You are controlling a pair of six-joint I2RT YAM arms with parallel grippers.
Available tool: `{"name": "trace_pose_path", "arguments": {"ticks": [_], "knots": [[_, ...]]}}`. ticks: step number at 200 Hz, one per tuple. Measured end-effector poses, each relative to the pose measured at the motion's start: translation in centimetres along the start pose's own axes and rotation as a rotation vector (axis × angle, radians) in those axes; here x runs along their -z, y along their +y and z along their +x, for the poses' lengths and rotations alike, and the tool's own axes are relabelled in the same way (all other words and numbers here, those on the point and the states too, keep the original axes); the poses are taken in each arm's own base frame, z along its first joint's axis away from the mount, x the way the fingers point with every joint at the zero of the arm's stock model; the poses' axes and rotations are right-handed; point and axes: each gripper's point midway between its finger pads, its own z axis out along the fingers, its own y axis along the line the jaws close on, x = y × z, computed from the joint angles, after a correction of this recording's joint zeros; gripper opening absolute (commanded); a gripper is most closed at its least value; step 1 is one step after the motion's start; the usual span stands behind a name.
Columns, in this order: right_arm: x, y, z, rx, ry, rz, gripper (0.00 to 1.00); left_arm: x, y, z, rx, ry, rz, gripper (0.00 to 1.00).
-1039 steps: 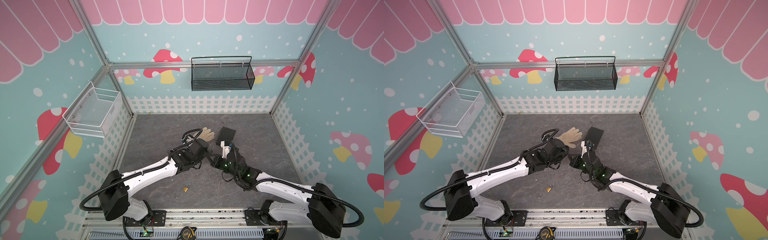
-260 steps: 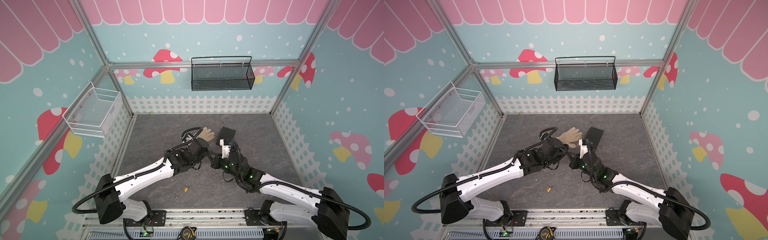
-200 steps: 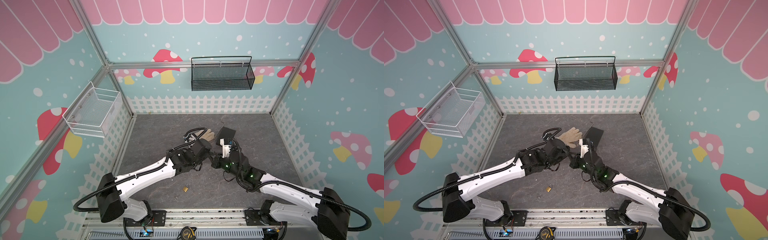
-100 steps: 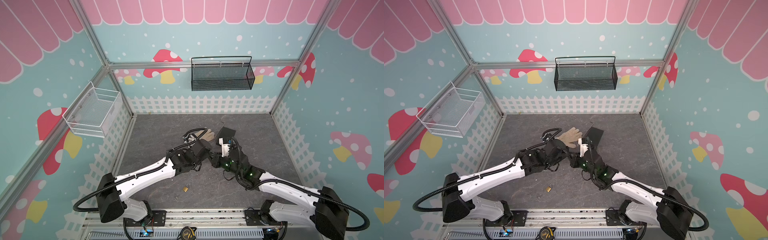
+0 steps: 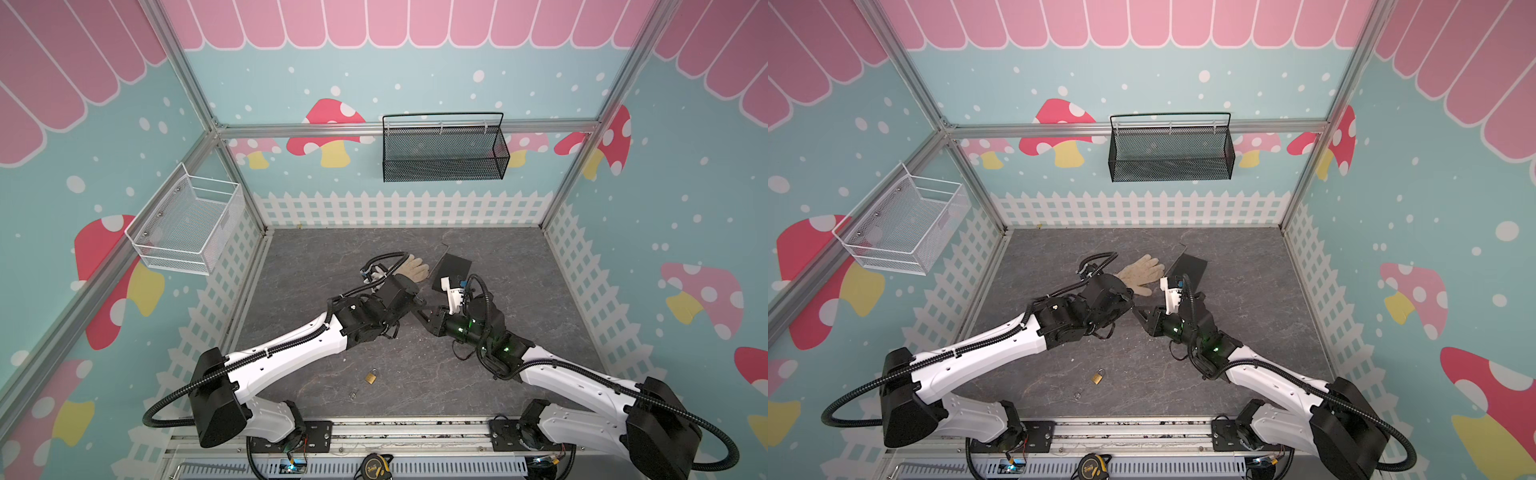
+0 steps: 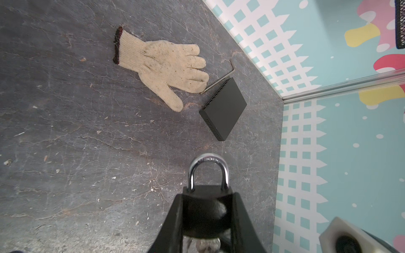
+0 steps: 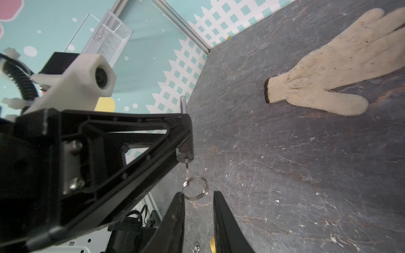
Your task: Unlock with the key
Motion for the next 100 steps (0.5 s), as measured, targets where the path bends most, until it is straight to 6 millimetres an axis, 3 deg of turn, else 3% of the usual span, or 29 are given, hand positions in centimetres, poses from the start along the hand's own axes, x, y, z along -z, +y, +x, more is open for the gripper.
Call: {"name": "trace_pose_path", "arguments": {"ticks": [34, 100], "knots": [[-0.12, -0.12, -0.10, -0.012, -0.001, 0.000, 0.15, 0.00, -0.01, 0.00, 0.001, 0.000, 0.000, 0.00], [-0.51, -0.07, -0.36, -0.013, -0.011, -0.013, 0.08, -0.02, 0.04, -0.17, 0.002, -0.007, -0.002, 0.00]]}}
